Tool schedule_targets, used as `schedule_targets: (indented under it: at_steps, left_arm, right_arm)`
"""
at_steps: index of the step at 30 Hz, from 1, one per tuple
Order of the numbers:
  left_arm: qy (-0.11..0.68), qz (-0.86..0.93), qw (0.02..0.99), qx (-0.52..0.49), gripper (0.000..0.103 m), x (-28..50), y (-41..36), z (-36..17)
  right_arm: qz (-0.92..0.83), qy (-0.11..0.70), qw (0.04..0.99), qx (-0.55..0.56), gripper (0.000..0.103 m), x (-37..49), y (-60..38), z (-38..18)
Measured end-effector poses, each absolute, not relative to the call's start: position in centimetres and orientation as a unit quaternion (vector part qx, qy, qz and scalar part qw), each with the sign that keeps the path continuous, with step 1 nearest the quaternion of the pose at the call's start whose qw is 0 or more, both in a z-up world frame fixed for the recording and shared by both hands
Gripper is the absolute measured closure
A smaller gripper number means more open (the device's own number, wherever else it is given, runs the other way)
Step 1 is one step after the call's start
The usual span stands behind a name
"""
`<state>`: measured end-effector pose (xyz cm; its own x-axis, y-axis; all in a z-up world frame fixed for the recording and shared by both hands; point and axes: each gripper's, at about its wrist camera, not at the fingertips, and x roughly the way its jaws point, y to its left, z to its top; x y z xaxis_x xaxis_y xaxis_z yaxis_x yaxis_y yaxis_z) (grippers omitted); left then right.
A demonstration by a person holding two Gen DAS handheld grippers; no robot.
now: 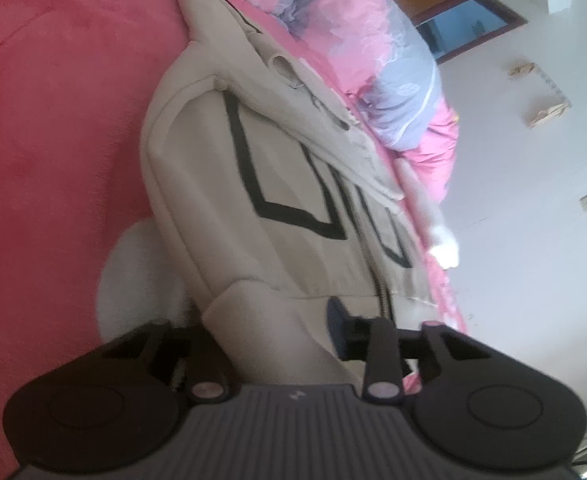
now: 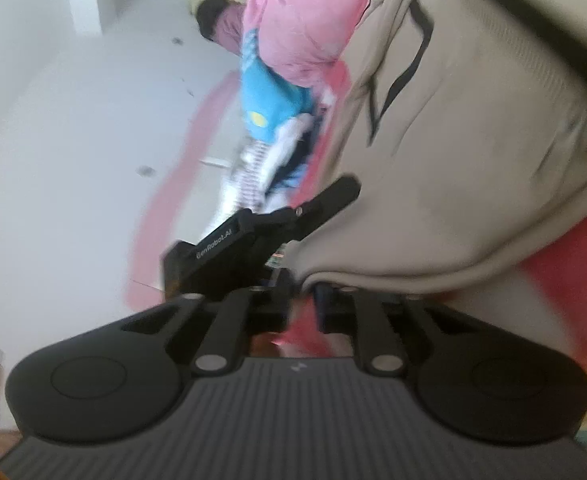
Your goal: Fold clothes
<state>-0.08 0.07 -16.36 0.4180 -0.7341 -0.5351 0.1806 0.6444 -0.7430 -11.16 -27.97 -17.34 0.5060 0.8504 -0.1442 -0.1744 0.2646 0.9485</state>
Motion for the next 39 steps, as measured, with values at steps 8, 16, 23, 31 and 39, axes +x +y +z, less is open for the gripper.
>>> schedule_targets:
  at_steps: [8,16,23,31,39]
  left_arm:
    - [0.450,-0.289,0.791,-0.297,0.085,-0.3,0.3,-16.7]
    - [0.450,-0.285,0.797,-0.285,0.085,-0.5,0.2,-16.6]
    - [0.449,-0.284,0.799,-0.283,0.085,-0.5,0.2,-16.6]
    - [0.444,-0.290,0.803,-0.274,0.085,-0.7,0.0,-16.6]
    - [0.435,-0.301,0.810,-0.255,0.086,-1.4,-0.3,-16.1]
  right_arm:
    - [0.234,0.286,0.833,0.412,0.058,-13.1,-40.7,-9.8]
    - [0.060,0.234,0.885,0.398,0.052,-12.8,-53.9,-8.3]
    - [0.037,0.285,0.820,0.495,0.052,-9.5,-58.9,-13.5]
    - [0.086,0.307,0.810,0.493,0.053,-10.6,-56.7,-14.8]
    - [0.119,0.313,0.797,0.502,0.058,-12.5,-54.6,-15.1]
